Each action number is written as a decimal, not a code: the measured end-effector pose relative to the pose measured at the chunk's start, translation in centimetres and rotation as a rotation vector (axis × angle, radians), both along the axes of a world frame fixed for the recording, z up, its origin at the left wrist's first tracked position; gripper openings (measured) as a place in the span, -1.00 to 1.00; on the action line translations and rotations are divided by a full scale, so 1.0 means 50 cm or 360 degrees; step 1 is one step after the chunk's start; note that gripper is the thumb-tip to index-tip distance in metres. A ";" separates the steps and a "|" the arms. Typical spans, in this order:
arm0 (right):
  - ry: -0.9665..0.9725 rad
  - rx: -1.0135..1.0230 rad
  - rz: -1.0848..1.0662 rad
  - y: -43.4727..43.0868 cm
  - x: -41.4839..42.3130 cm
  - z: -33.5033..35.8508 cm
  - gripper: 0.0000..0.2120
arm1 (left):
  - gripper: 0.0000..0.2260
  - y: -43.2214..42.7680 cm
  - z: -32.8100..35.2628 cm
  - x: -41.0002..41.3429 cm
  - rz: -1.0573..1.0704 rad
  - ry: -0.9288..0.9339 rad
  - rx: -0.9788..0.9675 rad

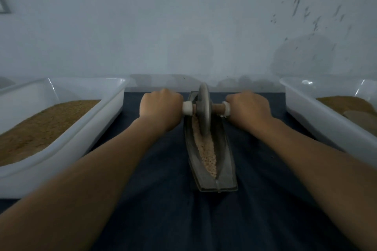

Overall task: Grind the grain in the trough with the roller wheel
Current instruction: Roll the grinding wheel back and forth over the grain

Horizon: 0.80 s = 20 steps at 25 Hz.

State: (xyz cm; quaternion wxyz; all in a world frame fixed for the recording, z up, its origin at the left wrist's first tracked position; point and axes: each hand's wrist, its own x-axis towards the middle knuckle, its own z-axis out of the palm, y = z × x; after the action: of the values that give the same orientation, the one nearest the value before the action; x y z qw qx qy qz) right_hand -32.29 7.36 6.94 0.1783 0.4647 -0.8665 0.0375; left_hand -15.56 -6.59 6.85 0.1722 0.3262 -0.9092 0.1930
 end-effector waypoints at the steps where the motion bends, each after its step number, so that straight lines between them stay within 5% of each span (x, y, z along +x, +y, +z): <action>1: 0.0137 -0.0046 0.0065 0.025 0.004 -0.009 -0.85 | -0.96 0.006 -0.010 0.020 -0.0056 0.0040 -0.0079; 5: 0.0687 -0.0470 0.0438 0.148 0.029 -0.053 -0.62 | -0.64 0.025 -0.049 0.104 -0.0413 0.0221 -0.0397; 8: 0.0670 -0.0271 0.0309 0.109 0.021 -0.040 -0.65 | -0.74 0.019 -0.059 0.085 -0.0253 0.0163 -0.0215; 11: 0.0206 -0.0099 0.0081 0.015 0.004 -0.009 -0.78 | -0.96 0.011 -0.024 0.019 0.0010 0.0108 -0.0074; 14: -0.0046 -0.0050 0.0029 0.012 -0.003 -0.014 -0.86 | -0.91 0.018 0.008 0.002 -0.0019 -0.0039 -0.0053; 16: 0.0283 -0.0227 0.0171 0.068 0.002 -0.042 -0.75 | -0.95 0.028 -0.010 0.044 -0.0144 0.0000 -0.0146; 20: 0.0626 -0.0383 0.0326 0.133 0.011 -0.057 -0.57 | -0.56 0.026 -0.034 0.094 -0.0431 0.0153 -0.0383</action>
State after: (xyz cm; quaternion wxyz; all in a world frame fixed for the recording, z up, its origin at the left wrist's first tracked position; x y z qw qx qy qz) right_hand -31.75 14.02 4.07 0.3928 0.5238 -0.7529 0.0670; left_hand -10.85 -5.30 5.13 0.2776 0.1868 -0.9059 0.2596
